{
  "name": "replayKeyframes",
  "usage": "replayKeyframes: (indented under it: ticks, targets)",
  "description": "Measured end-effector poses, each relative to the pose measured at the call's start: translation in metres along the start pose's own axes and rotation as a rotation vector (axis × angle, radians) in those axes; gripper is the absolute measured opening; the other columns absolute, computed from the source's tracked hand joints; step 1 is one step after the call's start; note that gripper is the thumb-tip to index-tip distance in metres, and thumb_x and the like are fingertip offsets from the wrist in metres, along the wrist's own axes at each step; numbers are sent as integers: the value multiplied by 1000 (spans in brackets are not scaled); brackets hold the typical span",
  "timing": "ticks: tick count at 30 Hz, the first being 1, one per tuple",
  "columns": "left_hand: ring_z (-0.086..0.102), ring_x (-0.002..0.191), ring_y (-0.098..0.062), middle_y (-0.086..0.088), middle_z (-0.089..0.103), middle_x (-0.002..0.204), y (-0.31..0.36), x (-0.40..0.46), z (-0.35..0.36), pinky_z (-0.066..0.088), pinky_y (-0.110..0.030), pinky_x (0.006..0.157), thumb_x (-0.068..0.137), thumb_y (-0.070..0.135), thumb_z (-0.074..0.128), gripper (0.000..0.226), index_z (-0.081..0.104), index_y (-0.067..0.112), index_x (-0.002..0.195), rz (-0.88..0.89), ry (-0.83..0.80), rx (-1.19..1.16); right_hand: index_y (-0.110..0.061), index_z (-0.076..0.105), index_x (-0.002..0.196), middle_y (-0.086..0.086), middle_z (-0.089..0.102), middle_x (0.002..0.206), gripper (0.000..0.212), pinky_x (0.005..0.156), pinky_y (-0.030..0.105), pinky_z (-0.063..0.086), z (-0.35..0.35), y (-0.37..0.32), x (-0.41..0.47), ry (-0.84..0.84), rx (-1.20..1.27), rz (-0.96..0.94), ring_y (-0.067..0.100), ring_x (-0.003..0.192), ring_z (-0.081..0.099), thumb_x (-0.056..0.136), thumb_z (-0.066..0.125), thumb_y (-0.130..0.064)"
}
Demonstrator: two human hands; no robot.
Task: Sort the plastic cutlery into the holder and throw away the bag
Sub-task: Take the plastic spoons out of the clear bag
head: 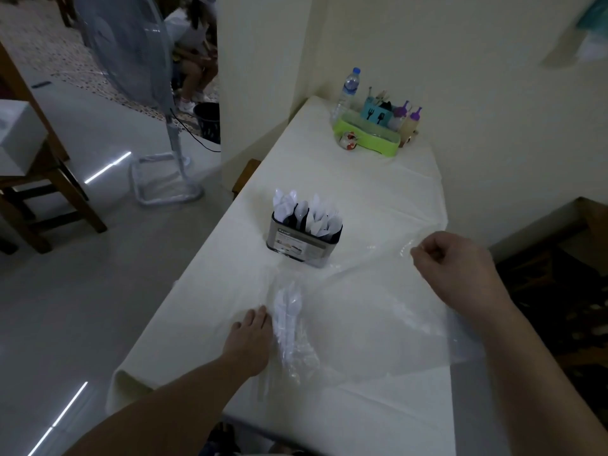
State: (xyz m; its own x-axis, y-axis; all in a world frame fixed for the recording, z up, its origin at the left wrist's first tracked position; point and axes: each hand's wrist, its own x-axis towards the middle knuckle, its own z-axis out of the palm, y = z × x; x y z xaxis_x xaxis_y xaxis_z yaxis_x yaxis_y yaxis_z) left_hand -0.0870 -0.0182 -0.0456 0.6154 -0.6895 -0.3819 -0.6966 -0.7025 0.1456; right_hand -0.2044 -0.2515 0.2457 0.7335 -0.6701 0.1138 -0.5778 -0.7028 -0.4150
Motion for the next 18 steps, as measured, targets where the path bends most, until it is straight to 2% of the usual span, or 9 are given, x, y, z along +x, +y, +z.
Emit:
replayKeyframes:
  ticks: [2, 7, 10, 12, 14, 16, 18]
  targets:
    - [13, 148, -32, -12, 10, 162, 1, 0, 0, 27, -48, 115, 98, 25, 38, 62, 14, 8, 152, 3, 3, -10, -15, 65, 75, 1, 66, 70, 18, 66, 27, 40, 3, 18, 4, -23, -112, 29, 23, 69, 58, 88, 64, -28]
    - [17, 147, -32, -12, 13, 161, 0, 2, 2, 30, -48, 112, 99, 30, 36, 59, 18, 9, 151, -1, 19, -22, -13, 51, 67, 6, 56, 64, 30, 63, 33, 46, 23, 64, 9, -87, -366, 135, 30, 66, 53, 91, 56, -30]
    - [16, 147, -31, -11, 10, 161, 0, 2, 2, 29, -48, 113, 97, 28, 41, 61, 18, 10, 151, -8, 1, -22, -6, 58, 84, 17, 62, 84, 22, 66, 32, 39, 37, 83, 7, -101, -408, 184, 37, 85, 63, 94, 53, -25]
    - [16, 147, -31, -11, 10, 161, 1, 2, 2, 29, -48, 113, 97, 28, 41, 61, 18, 10, 151, -12, 8, -19, 0, 59, 105, 22, 64, 105, 26, 71, 33, 43, 45, 90, 4, -114, -461, 226, 38, 97, 63, 95, 51, -24]
    - [17, 147, -32, -10, 10, 161, 2, 2, 1, 30, -48, 112, 97, 28, 40, 61, 17, 9, 151, -20, 11, -19, 1, 52, 118, 23, 58, 118, 34, 82, 36, 48, 52, 90, -1, -112, -508, 271, 38, 103, 59, 95, 51, -24]
    - [16, 147, -32, -11, 10, 161, 3, 2, 0, 30, -48, 112, 98, 27, 39, 61, 17, 9, 151, -25, 7, -19, -1, 50, 118, 22, 53, 122, 34, 89, 39, 46, 60, 86, -7, -114, -564, 257, 38, 106, 55, 94, 52, -24]
    - [16, 147, -31, -11, 9, 162, 3, 2, 0, 29, -47, 113, 98, 26, 39, 61, 17, 9, 151, -31, 7, -33, -3, 53, 114, 18, 55, 120, 29, 90, 38, 45, 77, 79, -11, -152, -628, 167, 35, 106, 55, 92, 52, -23]
